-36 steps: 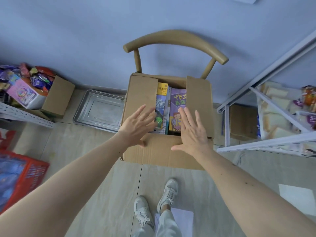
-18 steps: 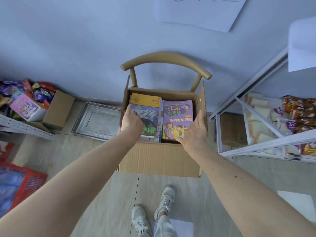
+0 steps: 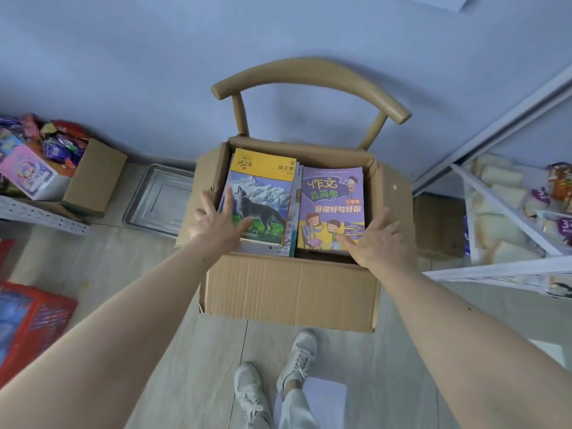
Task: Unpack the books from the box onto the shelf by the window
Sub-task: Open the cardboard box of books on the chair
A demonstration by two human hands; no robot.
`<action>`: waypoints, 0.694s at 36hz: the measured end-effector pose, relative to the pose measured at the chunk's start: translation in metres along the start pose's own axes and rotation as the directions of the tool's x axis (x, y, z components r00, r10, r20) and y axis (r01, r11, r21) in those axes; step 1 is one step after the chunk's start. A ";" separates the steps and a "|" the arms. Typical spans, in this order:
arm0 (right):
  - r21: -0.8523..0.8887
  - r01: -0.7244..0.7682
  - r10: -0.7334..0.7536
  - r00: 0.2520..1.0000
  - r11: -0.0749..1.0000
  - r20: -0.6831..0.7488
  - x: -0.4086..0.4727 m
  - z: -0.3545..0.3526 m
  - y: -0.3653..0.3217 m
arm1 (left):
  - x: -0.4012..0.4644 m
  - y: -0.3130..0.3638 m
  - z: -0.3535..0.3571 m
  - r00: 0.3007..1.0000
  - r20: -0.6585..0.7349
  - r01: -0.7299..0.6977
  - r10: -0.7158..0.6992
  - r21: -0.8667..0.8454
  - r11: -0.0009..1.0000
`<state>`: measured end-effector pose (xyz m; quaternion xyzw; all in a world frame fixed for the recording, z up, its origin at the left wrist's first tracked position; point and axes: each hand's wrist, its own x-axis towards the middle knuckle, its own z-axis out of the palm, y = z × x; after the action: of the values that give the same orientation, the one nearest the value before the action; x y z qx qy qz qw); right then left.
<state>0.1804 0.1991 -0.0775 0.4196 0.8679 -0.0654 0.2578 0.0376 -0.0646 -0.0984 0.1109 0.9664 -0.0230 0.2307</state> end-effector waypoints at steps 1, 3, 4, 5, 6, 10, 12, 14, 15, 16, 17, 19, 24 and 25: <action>0.075 0.011 -0.012 1.000 0.997 0.011 0.003 0.003 -0.001 | 0.003 0.001 0.003 1.000 -0.013 -0.011 0.011 -0.029 1.000; 0.192 0.029 -0.035 0.999 0.981 0.026 0.008 0.008 -0.005 | 0.008 0.002 0.006 1.000 -0.026 -0.019 0.016 -0.089 0.996; 0.227 0.031 -0.038 0.999 0.973 0.027 0.009 0.010 -0.008 | 0.009 0.003 0.008 0.999 -0.032 -0.021 0.018 -0.116 0.993; 0.246 0.030 -0.037 0.999 0.969 0.027 0.010 0.011 -0.011 | 0.010 0.003 0.009 0.999 -0.037 -0.023 0.018 -0.137 0.990; 0.256 0.026 -0.035 0.999 0.966 0.029 0.011 0.013 -0.014 | 0.011 0.003 0.010 0.999 -0.041 -0.025 0.019 -0.151 0.988; 0.262 0.000 -0.013 0.999 0.965 0.049 0.013 0.016 -0.022 | 0.014 0.005 0.012 0.999 -0.037 -0.014 0.009 -0.161 0.987; 0.271 -0.003 -0.010 0.999 0.963 0.048 0.014 0.017 -0.023 | 0.015 0.006 0.011 1.000 -0.011 -0.006 0.004 -0.157 0.988; 0.283 -0.006 -0.006 0.999 0.959 0.044 0.014 0.018 -0.024 | 0.017 0.007 0.008 1.000 0.027 0.000 0.005 -0.153 0.988; 0.289 -0.012 -0.002 0.999 0.957 0.050 0.014 0.017 -0.023 | 0.017 0.007 0.006 0.999 0.050 0.005 0.002 -0.147 0.989; 0.297 -0.021 0.002 0.998 0.955 0.062 0.014 0.016 -0.023 | 0.017 0.007 0.003 0.997 0.071 0.015 -0.005 -0.137 0.990; 0.306 -0.031 0.008 0.997 0.951 0.076 0.014 0.015 -0.022 | 0.017 0.008 0.000 0.996 0.086 0.027 -0.017 -0.122 0.992; 0.322 -0.055 0.026 0.995 0.945 0.094 0.015 0.012 -0.021 | 0.015 0.009 -0.007 0.996 0.080 0.041 -0.035 -0.074 0.996; 0.192 -0.066 0.064 0.998 0.979 0.015 0.012 -0.002 -0.023 | 0.013 0.015 -0.021 0.993 -0.103 -0.060 0.059 -0.011 0.998; 0.140 -0.050 0.053 0.998 0.989 -0.017 0.011 -0.005 -0.025 | 0.013 0.018 -0.024 0.987 -0.137 -0.092 0.086 -0.037 0.995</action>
<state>0.1537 0.1925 -0.0808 0.4594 0.8528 -0.1151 0.2203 0.0196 -0.0423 -0.0825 0.1503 0.9741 0.0156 0.1680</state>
